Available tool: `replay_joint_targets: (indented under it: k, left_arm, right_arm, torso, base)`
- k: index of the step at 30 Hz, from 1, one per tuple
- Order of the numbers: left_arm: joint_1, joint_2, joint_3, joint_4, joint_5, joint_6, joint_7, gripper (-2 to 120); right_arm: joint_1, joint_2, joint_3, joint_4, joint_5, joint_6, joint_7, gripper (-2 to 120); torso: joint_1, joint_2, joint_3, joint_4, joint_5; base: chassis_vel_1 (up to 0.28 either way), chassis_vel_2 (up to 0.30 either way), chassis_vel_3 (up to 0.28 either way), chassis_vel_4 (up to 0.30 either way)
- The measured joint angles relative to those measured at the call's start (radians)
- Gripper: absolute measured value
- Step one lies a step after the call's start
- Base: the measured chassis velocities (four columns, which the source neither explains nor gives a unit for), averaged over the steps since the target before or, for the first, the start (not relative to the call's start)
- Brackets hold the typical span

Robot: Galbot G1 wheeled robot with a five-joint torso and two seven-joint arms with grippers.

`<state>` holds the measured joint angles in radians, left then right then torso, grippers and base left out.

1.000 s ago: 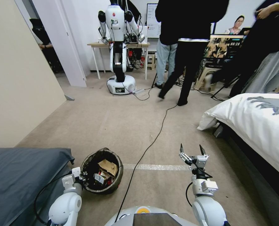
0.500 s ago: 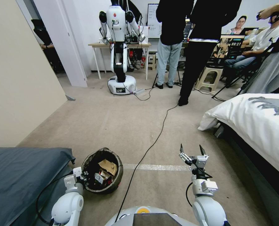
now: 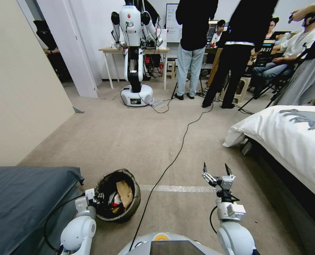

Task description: Pick up the trash bin, then pick up the garbage from the floor and place it into the trash bin.

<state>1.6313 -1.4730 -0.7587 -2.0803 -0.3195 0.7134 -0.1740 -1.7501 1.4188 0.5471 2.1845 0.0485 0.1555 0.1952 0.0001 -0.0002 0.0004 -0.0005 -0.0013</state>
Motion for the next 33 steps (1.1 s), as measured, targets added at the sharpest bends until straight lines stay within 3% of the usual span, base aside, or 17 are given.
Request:
replay_joint_targets:
  k: [10, 27, 30, 33]
  left_arm:
    - [-0.001, 0.001, 0.0, -0.032, -0.003, 0.0, 0.005, 99]
    - [-0.004, 0.012, -0.007, -0.11, -0.001, -0.037, 0.042, 100]
    - [-0.003, 0.014, -0.013, -0.12, 0.003, -0.069, 0.054, 100]
    - [0.002, 0.016, -0.024, -0.134, 0.042, -0.142, 0.111, 100]
  right_arm:
    - [0.0, -0.002, -0.005, -0.001, -0.001, -0.001, 0.001, 100]
    - [-0.004, -0.003, -0.007, 0.007, -0.001, -0.005, 0.003, 100]
    - [-0.006, -0.001, -0.006, 0.008, -0.001, -0.006, 0.003, 100]
    - [-0.013, 0.004, -0.005, 0.009, -0.002, -0.006, 0.005, 100]
  torso:
    - [0.0, 0.0, 0.0, 0.0004, 0.0007]
    - [0.0, 0.0, 0.0, 0.0005, 0.0013]
    - [0.0, 0.0, 0.0, 0.0005, 0.0013]
    - [0.0, 0.0, 0.0, 0.0005, 0.0013]
  base:
    - [0.0, 0.0, 0.0, 0.0]
    - [0.0, 0.0, 0.0, 0.0]
    - [0.0, 0.0, 0.0, 0.0]
    - [0.0, 0.0, 0.0, 0.0]
